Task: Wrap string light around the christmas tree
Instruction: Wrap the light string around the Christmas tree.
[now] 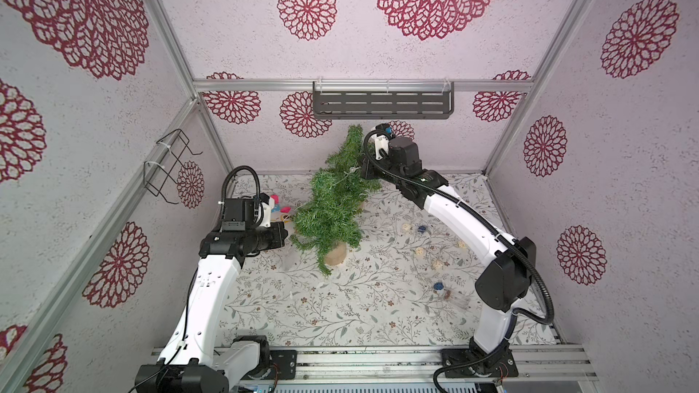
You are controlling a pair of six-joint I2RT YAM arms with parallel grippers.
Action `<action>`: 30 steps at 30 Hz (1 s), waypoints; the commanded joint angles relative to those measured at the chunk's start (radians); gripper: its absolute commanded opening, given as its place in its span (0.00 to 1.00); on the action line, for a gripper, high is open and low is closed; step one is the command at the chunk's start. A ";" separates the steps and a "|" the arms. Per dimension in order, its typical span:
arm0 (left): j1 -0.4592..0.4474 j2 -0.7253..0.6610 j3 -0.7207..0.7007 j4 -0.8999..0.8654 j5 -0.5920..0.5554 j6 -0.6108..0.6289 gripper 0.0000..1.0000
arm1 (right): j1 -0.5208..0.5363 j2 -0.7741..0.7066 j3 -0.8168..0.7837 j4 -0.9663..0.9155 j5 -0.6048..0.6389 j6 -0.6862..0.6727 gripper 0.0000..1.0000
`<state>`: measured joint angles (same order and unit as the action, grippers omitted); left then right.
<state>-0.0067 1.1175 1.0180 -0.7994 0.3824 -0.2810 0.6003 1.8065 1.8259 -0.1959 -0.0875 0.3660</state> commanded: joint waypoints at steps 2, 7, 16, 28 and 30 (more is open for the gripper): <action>-0.018 -0.028 -0.031 0.147 0.067 -0.070 0.00 | -0.028 -0.120 -0.039 0.021 0.052 -0.050 0.00; -0.087 -0.013 -0.073 0.216 0.052 -0.100 0.00 | -0.047 -0.195 -0.124 0.030 0.075 -0.049 0.00; -0.098 -0.015 -0.098 0.236 0.051 -0.095 0.22 | -0.041 -0.293 -0.416 0.113 0.092 0.028 0.00; -0.099 -0.196 -0.067 0.009 -0.032 -0.074 0.42 | 0.009 -0.386 -0.562 0.067 0.111 0.074 0.00; -0.110 -0.235 -0.068 -0.007 -0.060 -0.091 0.43 | 0.009 -0.407 -0.590 0.046 0.099 0.079 0.00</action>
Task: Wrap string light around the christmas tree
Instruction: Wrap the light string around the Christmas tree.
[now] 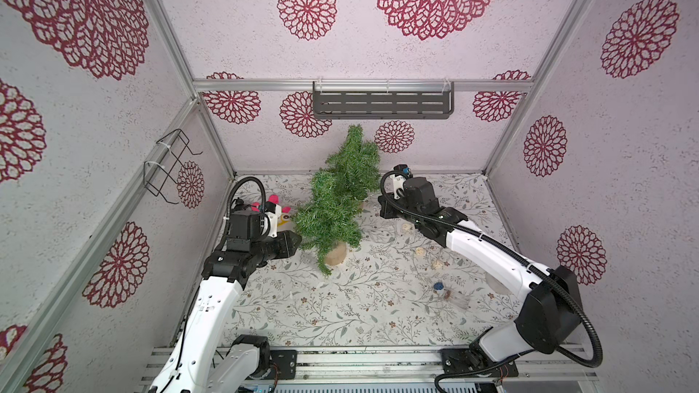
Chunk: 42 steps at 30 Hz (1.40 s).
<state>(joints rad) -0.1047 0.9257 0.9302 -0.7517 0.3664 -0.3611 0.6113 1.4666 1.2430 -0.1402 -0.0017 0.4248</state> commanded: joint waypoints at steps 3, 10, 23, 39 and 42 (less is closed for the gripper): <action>-0.065 -0.090 0.016 -0.045 -0.062 -0.042 0.44 | -0.002 -0.100 -0.057 -0.019 -0.002 0.052 0.00; -0.396 -0.171 -0.052 0.115 -0.261 -0.130 0.53 | -0.002 -0.163 -0.131 0.057 -0.128 0.217 0.00; -0.920 0.192 -0.190 0.783 -0.638 0.041 0.73 | 0.019 -0.208 -0.189 0.163 -0.242 0.428 0.00; -0.879 0.371 -0.178 0.888 -0.678 -0.003 0.82 | 0.079 -0.178 -0.150 0.180 -0.248 0.430 0.00; -0.862 0.367 -0.182 0.883 -0.669 -0.004 0.82 | 0.083 -0.180 -0.152 0.175 -0.244 0.427 0.00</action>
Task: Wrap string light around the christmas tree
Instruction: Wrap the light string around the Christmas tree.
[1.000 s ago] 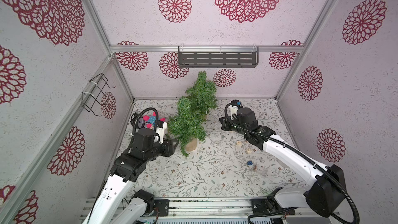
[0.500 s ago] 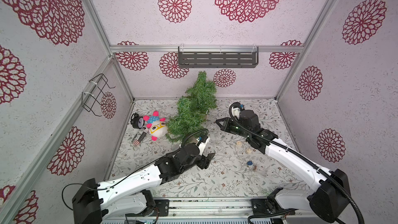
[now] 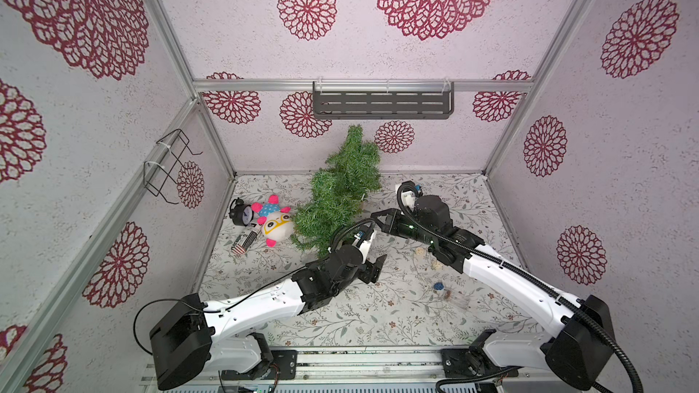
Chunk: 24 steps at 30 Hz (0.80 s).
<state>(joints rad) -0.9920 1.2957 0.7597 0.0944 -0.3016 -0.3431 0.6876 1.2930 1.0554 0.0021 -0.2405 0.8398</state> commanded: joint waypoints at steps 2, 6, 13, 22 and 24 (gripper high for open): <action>0.031 -0.020 -0.018 0.034 0.003 -0.024 0.83 | 0.007 -0.004 0.033 0.036 -0.005 0.012 0.00; 0.046 -0.056 -0.056 0.034 0.030 -0.043 0.83 | 0.009 0.003 0.030 0.055 -0.013 0.020 0.00; 0.046 -0.036 -0.094 0.090 0.080 -0.062 0.83 | 0.019 -0.004 0.029 0.066 -0.026 0.049 0.00; 0.086 0.071 -0.044 0.177 0.055 -0.028 0.76 | 0.039 -0.036 0.018 0.084 -0.035 0.095 0.00; 0.105 0.097 -0.026 0.197 0.050 -0.026 0.73 | 0.043 -0.043 0.022 0.084 -0.037 0.100 0.00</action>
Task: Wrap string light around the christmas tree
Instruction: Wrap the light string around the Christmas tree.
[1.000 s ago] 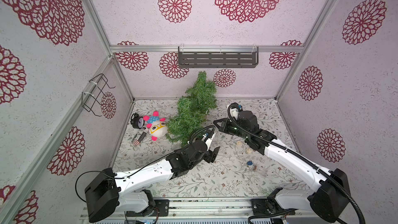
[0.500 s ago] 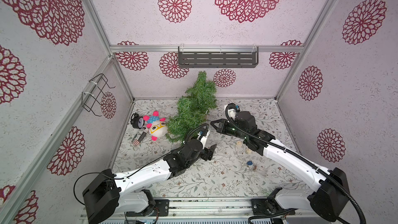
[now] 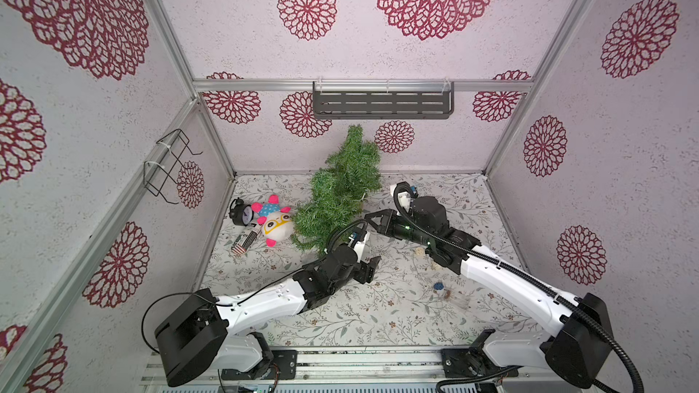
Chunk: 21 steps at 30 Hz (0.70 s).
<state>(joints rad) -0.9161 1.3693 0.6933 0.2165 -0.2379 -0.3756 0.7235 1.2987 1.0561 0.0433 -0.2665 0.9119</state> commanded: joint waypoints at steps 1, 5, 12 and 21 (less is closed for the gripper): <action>0.034 0.034 0.046 0.086 -0.012 0.011 0.72 | 0.007 -0.050 0.024 0.043 -0.012 0.030 0.00; 0.038 0.082 0.077 0.120 -0.008 0.017 0.67 | 0.010 -0.050 0.017 0.054 -0.013 0.039 0.00; 0.038 0.107 0.074 0.170 0.004 -0.010 0.52 | 0.011 -0.057 -0.002 0.086 -0.010 0.056 0.00; 0.029 0.060 0.035 0.099 0.007 -0.022 0.55 | 0.011 -0.070 -0.011 0.072 0.016 0.047 0.00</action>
<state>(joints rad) -0.8875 1.4631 0.7361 0.3374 -0.2302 -0.3897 0.7277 1.2694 1.0523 0.0933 -0.2623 0.9482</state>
